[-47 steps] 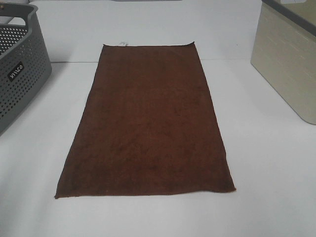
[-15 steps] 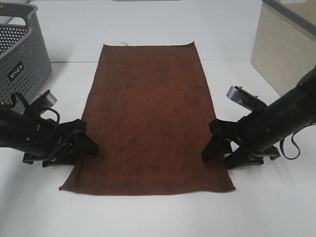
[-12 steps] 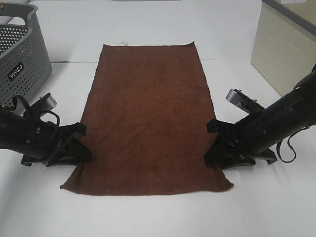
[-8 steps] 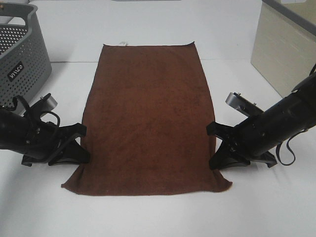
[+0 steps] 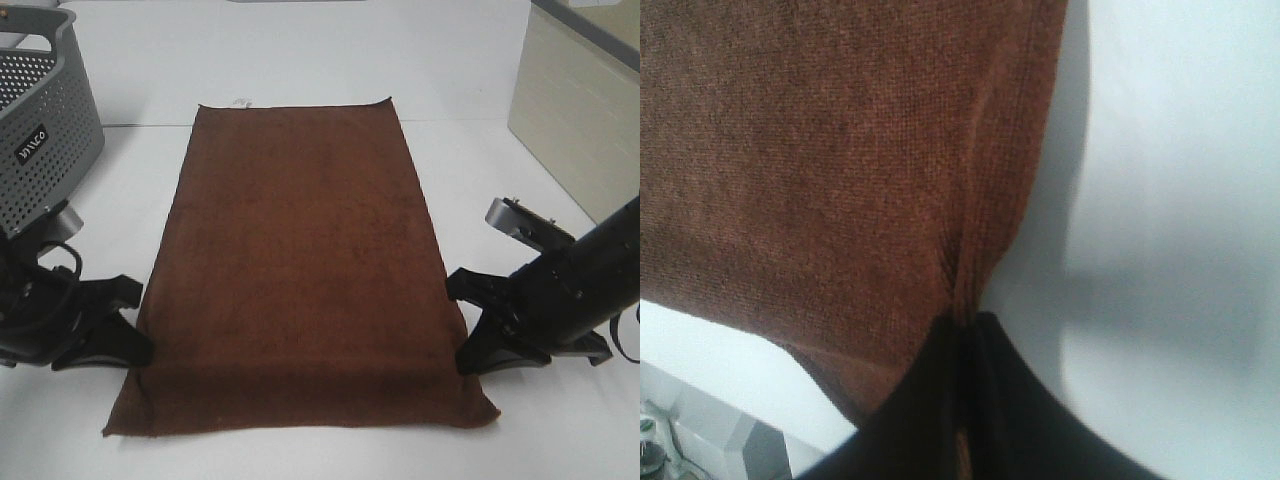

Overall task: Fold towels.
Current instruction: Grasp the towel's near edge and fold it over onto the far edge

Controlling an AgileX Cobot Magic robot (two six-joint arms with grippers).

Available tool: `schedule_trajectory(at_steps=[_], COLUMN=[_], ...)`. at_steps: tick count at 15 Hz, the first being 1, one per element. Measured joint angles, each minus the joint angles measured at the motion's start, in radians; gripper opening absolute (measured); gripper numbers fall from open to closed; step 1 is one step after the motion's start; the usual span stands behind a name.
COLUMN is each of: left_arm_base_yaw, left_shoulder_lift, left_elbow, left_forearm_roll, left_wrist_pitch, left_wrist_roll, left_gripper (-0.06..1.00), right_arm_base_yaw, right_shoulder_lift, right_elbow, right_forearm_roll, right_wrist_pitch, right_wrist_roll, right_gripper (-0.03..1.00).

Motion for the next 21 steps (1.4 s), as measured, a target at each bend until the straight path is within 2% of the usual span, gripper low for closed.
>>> schedule_trajectory(at_steps=[5, 7, 10, 13, 16, 17, 18, 19, 20, 21], left_arm_base_yaw=[-0.004, -0.004, -0.004, -0.004, -0.004, -0.004, -0.004, -0.004, -0.004, -0.004], left_shoulder_lift=[-0.120, -0.146, -0.147, -0.123, 0.000, 0.052, 0.052, 0.126, 0.173, 0.269], left_elbow=[0.206, 0.217, 0.147, -0.043, -0.302, -0.389, -0.389, -0.526, -0.622, -0.783], left_forearm_roll=[-0.004, -0.021, -0.030, 0.066, 0.224, 0.266, 0.266, 0.327, 0.352, 0.379], left_wrist_pitch=[0.013, 0.014, 0.014, 0.002, 0.014, 0.032, 0.032, 0.047, 0.058, 0.060], left_wrist_roll=[0.002, 0.001, -0.039, -0.183, -0.396, -0.461, -0.461, -0.560, -0.610, -0.679], left_gripper=[0.01, 0.01, 0.01, 0.01, 0.01, 0.01, 0.01, 0.01, 0.01, 0.01], right_arm_base_yaw=[0.004, 0.005, 0.006, 0.006, 0.006, 0.006, 0.006, 0.006, 0.006, 0.006], right_shoulder_lift=[-0.137, -0.162, -0.163, -0.109, 0.016, 0.086, 0.086, 0.137, 0.189, 0.285], right_elbow=[0.207, 0.209, 0.090, -0.128, -0.390, -0.544, -0.544, -0.647, -0.739, -0.931], right_forearm_roll=[-0.002, -0.003, -0.017, -0.042, -0.155, -0.217, -0.217, -0.257, -0.290, -0.350], right_wrist_pitch=[0.002, 0.000, 0.017, 0.078, 0.167, 0.205, 0.205, 0.234, 0.263, 0.312], right_wrist_roll=[-0.003, -0.004, -0.004, 0.020, 0.125, 0.189, 0.189, 0.229, 0.258, 0.312], right_gripper=[0.00, 0.00, 0.00, 0.00, 0.00, 0.00, 0.00, 0.00, 0.00, 0.00])
